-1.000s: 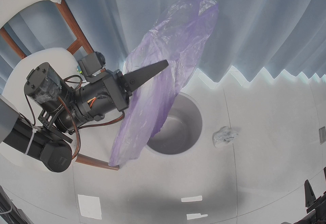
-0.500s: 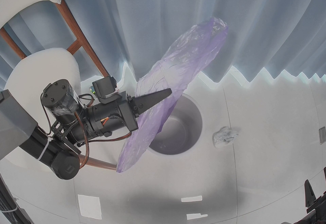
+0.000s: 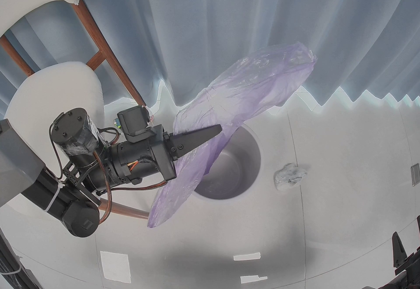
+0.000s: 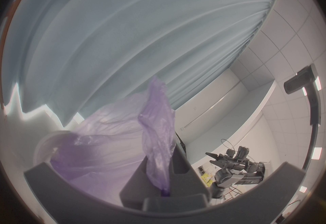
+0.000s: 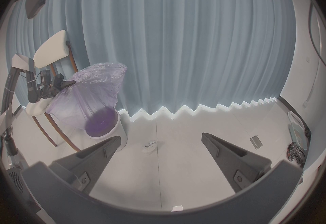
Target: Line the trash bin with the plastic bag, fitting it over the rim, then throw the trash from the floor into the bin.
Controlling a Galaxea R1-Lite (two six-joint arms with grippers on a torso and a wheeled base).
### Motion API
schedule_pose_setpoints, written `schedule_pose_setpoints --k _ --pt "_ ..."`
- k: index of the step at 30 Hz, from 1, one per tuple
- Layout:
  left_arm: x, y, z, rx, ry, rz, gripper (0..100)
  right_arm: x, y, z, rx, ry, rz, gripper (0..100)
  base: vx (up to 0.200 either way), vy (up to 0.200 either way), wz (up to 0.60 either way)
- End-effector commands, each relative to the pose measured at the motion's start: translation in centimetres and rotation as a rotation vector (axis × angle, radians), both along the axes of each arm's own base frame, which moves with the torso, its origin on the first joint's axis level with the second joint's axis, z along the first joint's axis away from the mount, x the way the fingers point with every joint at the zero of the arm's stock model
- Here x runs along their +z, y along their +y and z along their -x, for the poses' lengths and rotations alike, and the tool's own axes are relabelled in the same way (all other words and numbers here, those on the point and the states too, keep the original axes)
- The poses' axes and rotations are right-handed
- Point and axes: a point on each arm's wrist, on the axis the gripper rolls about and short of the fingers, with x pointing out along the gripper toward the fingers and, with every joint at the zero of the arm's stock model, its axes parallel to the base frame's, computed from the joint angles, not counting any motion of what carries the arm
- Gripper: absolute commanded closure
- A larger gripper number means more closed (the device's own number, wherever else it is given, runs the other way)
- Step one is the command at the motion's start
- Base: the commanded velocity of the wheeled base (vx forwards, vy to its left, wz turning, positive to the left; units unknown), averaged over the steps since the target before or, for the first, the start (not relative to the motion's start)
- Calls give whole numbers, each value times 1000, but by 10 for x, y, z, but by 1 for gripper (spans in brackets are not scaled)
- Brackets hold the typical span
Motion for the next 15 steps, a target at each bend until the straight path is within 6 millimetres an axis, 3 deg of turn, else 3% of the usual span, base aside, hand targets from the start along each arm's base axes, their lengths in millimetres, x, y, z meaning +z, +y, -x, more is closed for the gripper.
schedule_pose_setpoints --k 1,8,15 --pt "-7 2 -12 27 -5 -12 100 -5 0 0 0 0 0 0 0 0 0" --pt "-23 -1 -21 30 35 -34 100 -5 0 0 0 0 0 0 0 0 0" --pt "-26 -1 -20 26 49 -39 100 -5 0 0 0 0 0 0 0 0 0"
